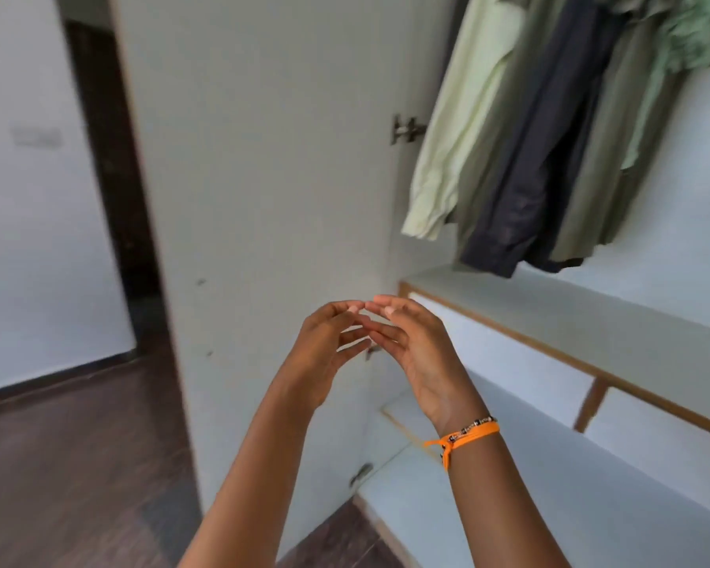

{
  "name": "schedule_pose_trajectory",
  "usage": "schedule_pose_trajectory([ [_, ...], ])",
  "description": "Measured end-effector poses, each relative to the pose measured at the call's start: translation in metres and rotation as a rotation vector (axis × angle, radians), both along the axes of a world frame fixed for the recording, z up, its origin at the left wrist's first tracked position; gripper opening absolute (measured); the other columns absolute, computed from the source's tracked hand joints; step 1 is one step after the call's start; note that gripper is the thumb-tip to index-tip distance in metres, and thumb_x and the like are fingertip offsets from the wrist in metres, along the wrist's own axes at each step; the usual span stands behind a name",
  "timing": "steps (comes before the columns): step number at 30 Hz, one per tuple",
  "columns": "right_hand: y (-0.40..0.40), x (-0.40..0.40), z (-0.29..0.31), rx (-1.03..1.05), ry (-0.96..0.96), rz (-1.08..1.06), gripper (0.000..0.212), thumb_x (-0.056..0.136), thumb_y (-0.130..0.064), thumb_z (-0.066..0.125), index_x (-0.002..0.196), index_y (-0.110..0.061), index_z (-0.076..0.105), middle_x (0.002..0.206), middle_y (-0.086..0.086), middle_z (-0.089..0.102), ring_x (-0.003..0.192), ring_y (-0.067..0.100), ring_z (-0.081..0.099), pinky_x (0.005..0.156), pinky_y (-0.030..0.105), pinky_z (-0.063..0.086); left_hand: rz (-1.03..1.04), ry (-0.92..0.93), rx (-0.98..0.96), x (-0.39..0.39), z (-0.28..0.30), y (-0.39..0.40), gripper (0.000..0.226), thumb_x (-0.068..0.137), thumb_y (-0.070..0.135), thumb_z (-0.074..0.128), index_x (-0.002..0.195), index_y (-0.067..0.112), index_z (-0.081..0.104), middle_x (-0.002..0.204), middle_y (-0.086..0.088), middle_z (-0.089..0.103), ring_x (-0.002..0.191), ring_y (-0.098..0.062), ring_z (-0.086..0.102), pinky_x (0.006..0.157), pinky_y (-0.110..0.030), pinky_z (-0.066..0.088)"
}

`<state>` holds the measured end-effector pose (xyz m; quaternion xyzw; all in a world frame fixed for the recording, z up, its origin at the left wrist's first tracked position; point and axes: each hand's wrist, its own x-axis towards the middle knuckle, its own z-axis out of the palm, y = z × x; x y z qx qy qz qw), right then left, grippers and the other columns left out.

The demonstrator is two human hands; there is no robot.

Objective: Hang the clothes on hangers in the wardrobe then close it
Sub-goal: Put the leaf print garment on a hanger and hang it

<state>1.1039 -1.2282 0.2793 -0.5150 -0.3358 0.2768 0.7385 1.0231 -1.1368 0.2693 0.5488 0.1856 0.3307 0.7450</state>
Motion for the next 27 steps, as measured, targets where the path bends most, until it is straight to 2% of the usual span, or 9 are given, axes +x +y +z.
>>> schedule_pose_trajectory([
  [5, 0.048, -0.093, -0.044, -0.083, 0.077, 0.224, 0.022, 0.098, -0.007, 0.040, 0.100, -0.009, 0.062, 0.108, 0.010, 0.069, 0.099, 0.019, 0.068, 0.086, 0.025, 0.052, 0.188, 0.044, -0.103, -0.114, -0.049, 0.035, 0.016, 0.097, 0.009, 0.047, 0.102, 0.008, 0.062, 0.089, -0.006, 0.065, 0.090, -0.020, 0.064, 0.089, -0.033, 0.053],
  [10, 0.101, -0.210, -0.079, -0.193, 0.137, 0.436, 0.021, 0.098, -0.007, 0.039, 0.103, -0.007, 0.059, 0.100, 0.007, 0.070, 0.084, 0.013, 0.070, 0.082, 0.023, 0.051, 0.429, 0.063, -0.209, -0.247, -0.088, 0.060, 0.020, 0.099, 0.010, 0.043, 0.097, 0.009, 0.062, 0.086, -0.007, 0.062, 0.077, -0.015, 0.060, 0.088, -0.035, 0.051],
  [17, 0.165, -0.396, -0.125, -0.346, 0.150, 0.691, 0.022, 0.098, -0.010, 0.041, 0.103, -0.007, 0.062, 0.099, 0.009, 0.071, 0.088, 0.015, 0.067, 0.084, 0.028, 0.050, 0.714, 0.154, -0.280, -0.443, -0.131, 0.082, 0.019, 0.099, 0.012, 0.045, 0.098, 0.010, 0.063, 0.087, -0.005, 0.063, 0.080, -0.015, 0.059, 0.090, -0.036, 0.050],
  [23, 0.206, -0.546, -0.156, -0.439, 0.107, 0.869, 0.021, 0.097, -0.006, 0.040, 0.096, -0.008, 0.062, 0.084, 0.006, 0.067, 0.075, 0.013, 0.060, 0.071, 0.021, 0.047, 0.923, 0.184, -0.337, -0.578, -0.157, 0.097, 0.018, 0.098, 0.010, 0.046, 0.094, 0.013, 0.063, 0.081, -0.001, 0.066, 0.080, -0.015, 0.061, 0.084, -0.030, 0.050],
  [27, 0.238, -0.633, -0.173, -0.484, 0.058, 0.988, 0.022, 0.096, -0.006, 0.041, 0.092, -0.011, 0.062, 0.078, 0.002, 0.066, 0.068, 0.011, 0.058, 0.066, 0.020, 0.045, 1.044, 0.191, -0.367, -0.655, -0.169, 0.111, 0.018, 0.098, 0.012, 0.046, 0.094, 0.013, 0.064, 0.080, 0.000, 0.068, 0.079, -0.013, 0.063, 0.090, -0.034, 0.050],
])
